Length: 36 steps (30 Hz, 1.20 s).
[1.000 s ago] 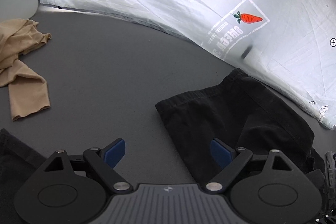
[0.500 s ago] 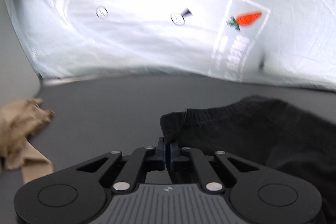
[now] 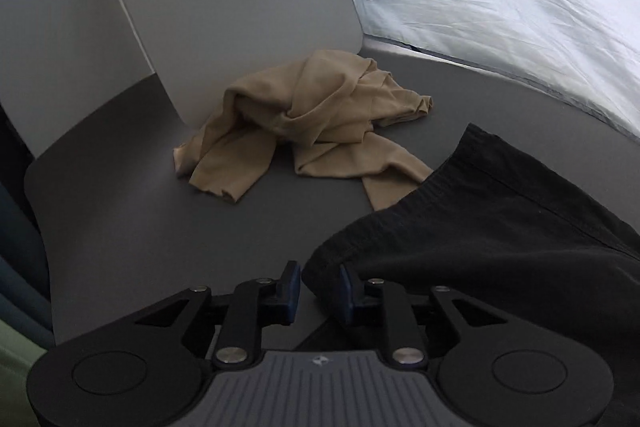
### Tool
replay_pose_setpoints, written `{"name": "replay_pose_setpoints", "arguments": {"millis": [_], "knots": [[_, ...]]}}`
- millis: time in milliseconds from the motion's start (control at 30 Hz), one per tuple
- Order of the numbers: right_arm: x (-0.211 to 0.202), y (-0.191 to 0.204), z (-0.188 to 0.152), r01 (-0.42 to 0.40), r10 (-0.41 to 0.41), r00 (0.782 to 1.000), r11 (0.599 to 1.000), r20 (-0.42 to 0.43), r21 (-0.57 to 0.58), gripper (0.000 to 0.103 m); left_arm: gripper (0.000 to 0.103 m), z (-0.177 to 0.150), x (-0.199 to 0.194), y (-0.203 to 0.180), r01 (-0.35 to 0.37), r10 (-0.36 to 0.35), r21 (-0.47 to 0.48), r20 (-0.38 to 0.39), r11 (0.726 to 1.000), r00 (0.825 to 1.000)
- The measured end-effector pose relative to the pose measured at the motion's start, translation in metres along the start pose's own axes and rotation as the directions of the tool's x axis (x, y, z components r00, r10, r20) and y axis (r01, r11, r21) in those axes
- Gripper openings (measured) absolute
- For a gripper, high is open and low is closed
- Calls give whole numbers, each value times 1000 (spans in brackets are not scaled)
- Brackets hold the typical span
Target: Fold clothes
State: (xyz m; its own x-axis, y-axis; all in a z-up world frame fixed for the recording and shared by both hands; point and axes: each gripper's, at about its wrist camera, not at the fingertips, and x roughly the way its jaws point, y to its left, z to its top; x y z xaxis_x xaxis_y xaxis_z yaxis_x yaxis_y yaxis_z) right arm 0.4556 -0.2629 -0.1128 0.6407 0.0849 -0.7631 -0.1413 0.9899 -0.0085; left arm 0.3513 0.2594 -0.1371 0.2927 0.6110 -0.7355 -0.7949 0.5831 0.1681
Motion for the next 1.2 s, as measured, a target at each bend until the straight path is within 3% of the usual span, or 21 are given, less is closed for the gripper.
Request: {"name": "replay_pose_setpoints", "arguments": {"millis": [33,200,400,467,567,633,733,800,867,900,933,1000,1200], "knots": [[2,-14,3,34,-34,999,999,5,26,74,41,-4,-6,-4,26,-26,3,2,1000,1000],[26,-81,19,206,-207,978,971,-12,120,76,47,-10,-34,-53,193,-196,96,23,976,980],[75,-165,26,385,-374,923,894,-93,228,81,53,-20,-64,-147,388,-407,297,3,873,913],[96,-192,24,399,-373,917,868,-142,296,81,55,-27,-74,-168,432,-452,336,-22,837,892],[120,-212,22,344,-301,938,875,-174,341,83,55,-39,-90,-194,488,-507,388,-61,782,860],[129,-203,21,292,-252,951,922,-178,255,92,55,-48,-100,-203,497,-522,428,-67,755,850],[129,-186,14,246,-231,961,965,-150,87,93,55,-60,-117,-207,494,-534,477,-59,727,843],[121,-185,5,207,-198,972,977,-129,59,92,56,-66,-127,-204,500,-543,486,-61,717,838],[115,-184,-4,193,-189,975,981,-118,29,82,57,-71,-132,-198,516,-547,467,-81,718,833],[113,-182,-10,202,-200,974,979,-107,3,61,57,-72,-133,-195,523,-546,455,-90,721,833],[110,-178,-15,256,-260,961,965,-93,-50,33,57,-74,-135,-191,526,-546,445,-95,725,832],[93,-166,-23,271,-276,960,958,-52,-90,20,57,-79,-143,-184,527,-545,430,-93,733,833],[-4,-107,-72,346,-325,934,926,149,-153,15,57,-101,-172,-158,510,-538,429,-64,746,840]]}}
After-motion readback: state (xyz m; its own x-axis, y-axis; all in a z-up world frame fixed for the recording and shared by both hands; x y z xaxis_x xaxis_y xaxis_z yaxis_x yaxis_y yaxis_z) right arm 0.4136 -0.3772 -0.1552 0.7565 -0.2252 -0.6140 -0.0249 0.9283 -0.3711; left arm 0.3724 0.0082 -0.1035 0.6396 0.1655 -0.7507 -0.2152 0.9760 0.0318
